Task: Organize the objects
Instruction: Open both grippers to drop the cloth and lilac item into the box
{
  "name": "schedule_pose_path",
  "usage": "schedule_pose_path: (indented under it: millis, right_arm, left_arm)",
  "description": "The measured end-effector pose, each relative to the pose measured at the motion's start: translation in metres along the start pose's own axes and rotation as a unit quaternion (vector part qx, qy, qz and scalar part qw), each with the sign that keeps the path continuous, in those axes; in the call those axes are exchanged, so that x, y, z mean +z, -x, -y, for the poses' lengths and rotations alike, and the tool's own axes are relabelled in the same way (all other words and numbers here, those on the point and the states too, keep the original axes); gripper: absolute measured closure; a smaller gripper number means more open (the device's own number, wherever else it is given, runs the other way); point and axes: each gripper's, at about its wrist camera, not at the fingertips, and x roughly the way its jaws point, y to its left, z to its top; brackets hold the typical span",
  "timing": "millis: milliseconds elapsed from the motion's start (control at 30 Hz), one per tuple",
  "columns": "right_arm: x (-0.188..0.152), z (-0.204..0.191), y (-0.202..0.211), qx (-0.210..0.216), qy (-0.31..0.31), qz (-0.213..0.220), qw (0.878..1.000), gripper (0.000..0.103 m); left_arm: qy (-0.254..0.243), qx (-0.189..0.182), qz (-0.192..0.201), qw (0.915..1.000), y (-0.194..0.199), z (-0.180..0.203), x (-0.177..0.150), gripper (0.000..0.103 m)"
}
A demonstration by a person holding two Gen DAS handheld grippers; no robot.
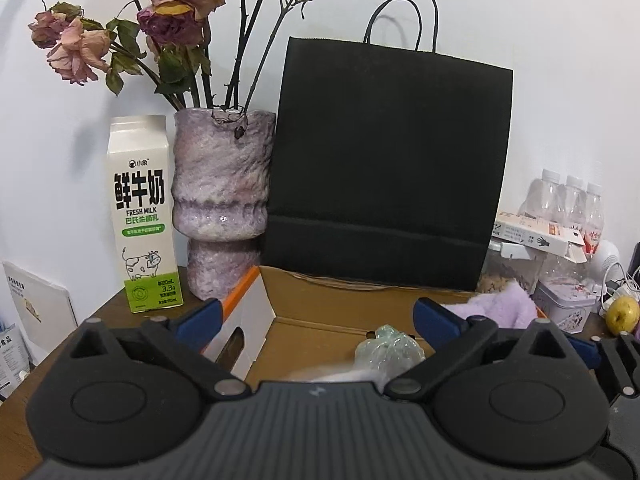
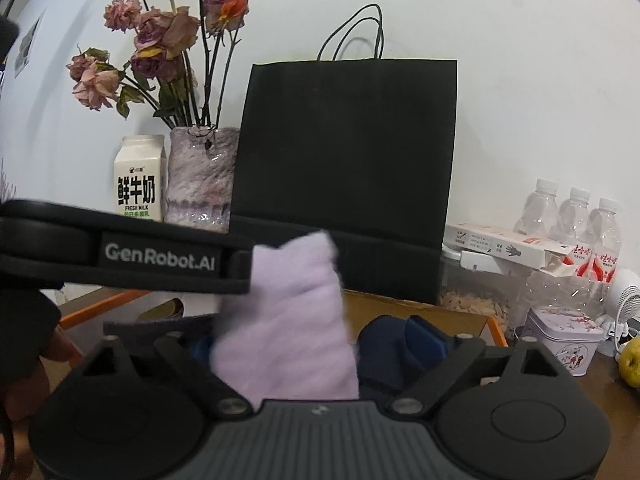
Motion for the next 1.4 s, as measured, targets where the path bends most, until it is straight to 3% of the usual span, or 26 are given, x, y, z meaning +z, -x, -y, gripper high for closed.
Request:
schedule_pose_path:
  millis: [567,1400]
  right_arm:
    - [0.002,0.003,0.015,0.017,-0.015,0.005,1.000,0.000]
    - [-0.010,0.007,0.087,0.024,-0.011,0.020,0.999,0.000]
  left_arm:
    - [0.006,-0.006,0.006,0.9999,0.017,-0.004,0.004,0.000]
    - [-0.001,-0.034,0.033,0.9989,0.096,-0.015,-0.003,0.000]
